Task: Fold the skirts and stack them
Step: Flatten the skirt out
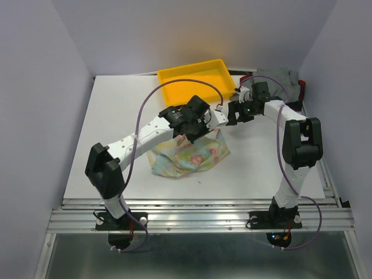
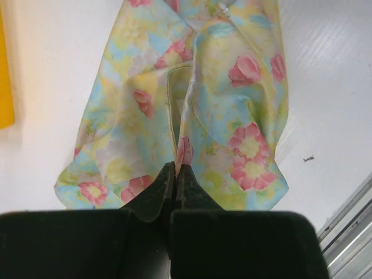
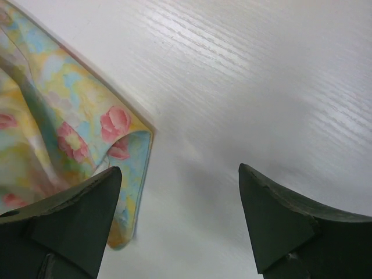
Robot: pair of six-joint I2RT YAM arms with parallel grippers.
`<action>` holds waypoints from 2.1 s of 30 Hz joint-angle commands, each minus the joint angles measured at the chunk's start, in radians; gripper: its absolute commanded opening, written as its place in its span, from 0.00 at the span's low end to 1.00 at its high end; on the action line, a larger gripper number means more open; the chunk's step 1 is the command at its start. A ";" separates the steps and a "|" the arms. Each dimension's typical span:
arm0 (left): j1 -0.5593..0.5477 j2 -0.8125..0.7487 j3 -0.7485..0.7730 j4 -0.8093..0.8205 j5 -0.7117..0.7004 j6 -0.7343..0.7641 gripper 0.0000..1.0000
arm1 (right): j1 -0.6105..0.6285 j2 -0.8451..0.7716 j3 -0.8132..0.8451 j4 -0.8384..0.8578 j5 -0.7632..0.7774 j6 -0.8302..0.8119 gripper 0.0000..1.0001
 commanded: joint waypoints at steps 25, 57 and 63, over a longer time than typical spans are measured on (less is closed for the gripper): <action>-0.004 -0.531 -0.042 -0.033 0.175 0.379 0.00 | -0.004 -0.276 -0.144 -0.168 -0.310 -0.384 0.86; 0.018 -0.505 -0.005 -0.027 0.164 0.339 0.00 | 0.209 -0.404 -0.534 0.085 -0.249 -0.887 0.87; 0.143 -0.476 -0.016 0.019 0.170 0.233 0.00 | 0.223 -0.362 -0.492 0.152 -0.140 -0.781 0.01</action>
